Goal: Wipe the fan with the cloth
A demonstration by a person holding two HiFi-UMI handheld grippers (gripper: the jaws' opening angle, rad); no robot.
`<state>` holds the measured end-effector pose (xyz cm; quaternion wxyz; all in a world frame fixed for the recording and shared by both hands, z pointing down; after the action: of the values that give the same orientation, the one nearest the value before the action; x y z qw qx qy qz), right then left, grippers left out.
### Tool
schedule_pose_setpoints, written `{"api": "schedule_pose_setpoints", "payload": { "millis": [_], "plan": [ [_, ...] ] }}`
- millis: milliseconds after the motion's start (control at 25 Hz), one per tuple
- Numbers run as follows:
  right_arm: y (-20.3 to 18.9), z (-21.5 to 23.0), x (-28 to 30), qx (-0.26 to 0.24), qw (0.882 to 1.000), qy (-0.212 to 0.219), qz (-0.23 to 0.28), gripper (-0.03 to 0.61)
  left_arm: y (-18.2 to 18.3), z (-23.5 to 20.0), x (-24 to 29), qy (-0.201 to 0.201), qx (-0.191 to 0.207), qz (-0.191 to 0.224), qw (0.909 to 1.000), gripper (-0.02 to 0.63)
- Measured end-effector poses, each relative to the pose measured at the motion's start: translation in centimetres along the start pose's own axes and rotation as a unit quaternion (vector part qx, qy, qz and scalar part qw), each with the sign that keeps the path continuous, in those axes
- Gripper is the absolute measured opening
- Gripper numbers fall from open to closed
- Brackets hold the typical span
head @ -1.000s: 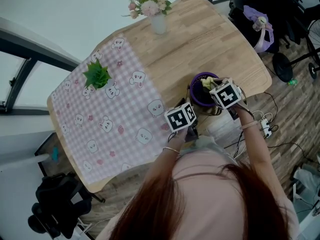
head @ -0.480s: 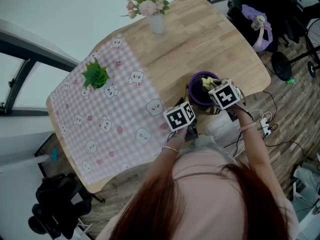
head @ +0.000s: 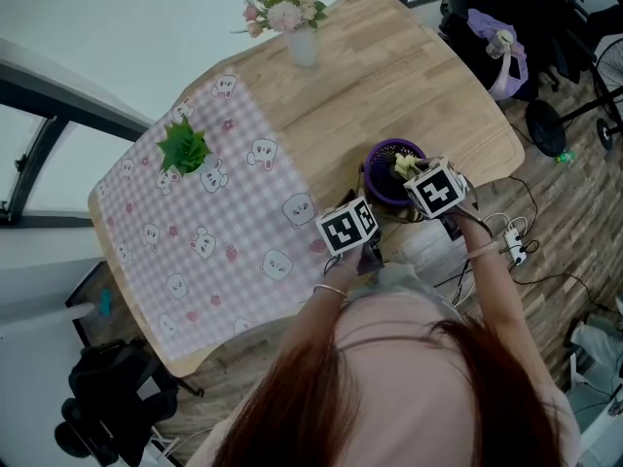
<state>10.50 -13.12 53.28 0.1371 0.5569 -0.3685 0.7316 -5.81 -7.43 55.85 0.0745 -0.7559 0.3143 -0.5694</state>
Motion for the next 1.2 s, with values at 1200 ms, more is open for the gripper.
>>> {"api": "schedule_pose_setpoints", "payload": {
  "millis": [1200],
  "plan": [
    [-1.1,-1.7,-0.7,-0.015,0.998,0.047,-0.043,0.026,-0.2,0.1,0.1,0.007,0.005,0.004,1.0000,0.064]
  ]
}}
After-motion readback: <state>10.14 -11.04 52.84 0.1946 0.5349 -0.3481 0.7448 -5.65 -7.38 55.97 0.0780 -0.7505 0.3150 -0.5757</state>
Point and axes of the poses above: the fingertips, and each gripper's own axes: x forward along the fingers, z to its right, y out of its top, the point moved 6 cm from there along -x, backward along the fingers, and after that the axes turned 10 degrees about y, right-handed, at the moved point
